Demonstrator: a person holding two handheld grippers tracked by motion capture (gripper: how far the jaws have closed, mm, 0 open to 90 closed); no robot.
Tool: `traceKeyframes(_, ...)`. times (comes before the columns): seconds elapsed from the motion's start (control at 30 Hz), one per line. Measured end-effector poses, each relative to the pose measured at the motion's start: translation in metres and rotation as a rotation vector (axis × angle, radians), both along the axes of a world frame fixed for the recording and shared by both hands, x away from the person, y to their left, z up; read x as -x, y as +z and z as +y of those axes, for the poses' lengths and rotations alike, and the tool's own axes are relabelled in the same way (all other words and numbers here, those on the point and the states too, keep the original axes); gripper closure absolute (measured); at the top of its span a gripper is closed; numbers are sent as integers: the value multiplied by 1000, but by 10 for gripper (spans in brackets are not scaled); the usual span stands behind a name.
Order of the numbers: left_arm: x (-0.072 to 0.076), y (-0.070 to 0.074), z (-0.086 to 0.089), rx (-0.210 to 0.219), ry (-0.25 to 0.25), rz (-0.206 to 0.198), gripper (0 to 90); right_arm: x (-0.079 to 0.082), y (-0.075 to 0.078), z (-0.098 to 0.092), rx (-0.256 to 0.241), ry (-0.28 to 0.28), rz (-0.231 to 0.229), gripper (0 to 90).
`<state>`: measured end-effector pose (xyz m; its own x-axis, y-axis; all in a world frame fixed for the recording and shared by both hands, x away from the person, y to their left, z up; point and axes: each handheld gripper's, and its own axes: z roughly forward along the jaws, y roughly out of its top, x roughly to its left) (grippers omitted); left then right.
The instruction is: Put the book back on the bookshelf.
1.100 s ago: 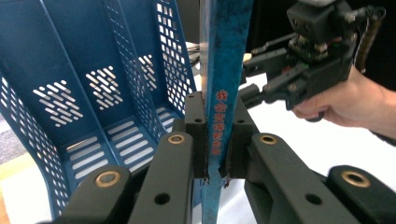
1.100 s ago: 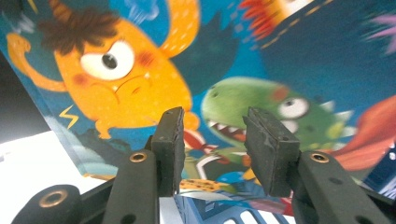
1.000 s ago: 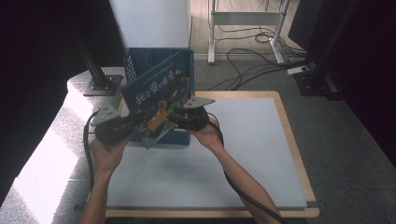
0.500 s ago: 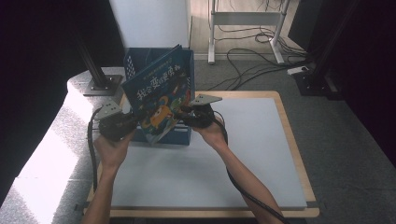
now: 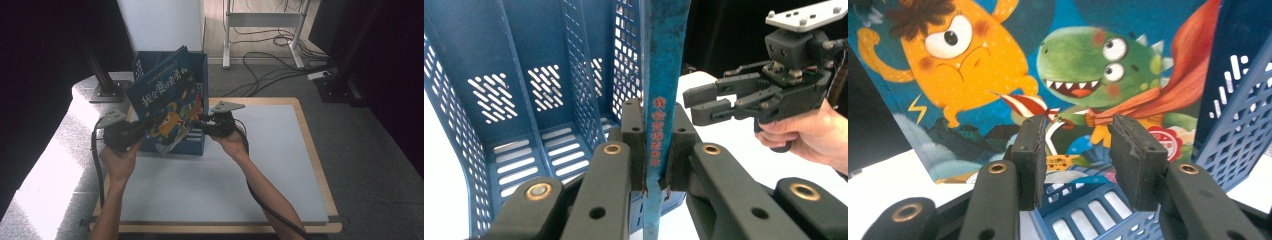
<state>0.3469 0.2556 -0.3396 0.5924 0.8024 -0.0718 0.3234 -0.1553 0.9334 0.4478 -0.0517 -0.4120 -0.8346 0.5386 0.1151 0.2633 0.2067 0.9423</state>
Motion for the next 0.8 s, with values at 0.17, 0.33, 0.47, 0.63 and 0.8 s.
traceKeyframes(0.17, 3, 1, -1, -2, -1, -1, 832, 1, 0, 0, 6, 1, -4, 567)
traceKeyframes(0.33, 8, 4, 1, -11, 31, -6, 834, 0, -1, -3, 3, -3, -1, 569)
traceKeyframes(0.47, 8, 3, 2, 3, 34, -11, 834, 1, -2, -2, 4, 3, 1, 571)
traceKeyframes(0.63, 5, 6, -4, -24, 26, -8, 834, 6, -3, 5, -1, 38, 8, 590)
traceKeyframes(0.8, 3, 11, -7, -48, 19, 9, 833, 13, -5, 16, 0, 88, 21, 642)
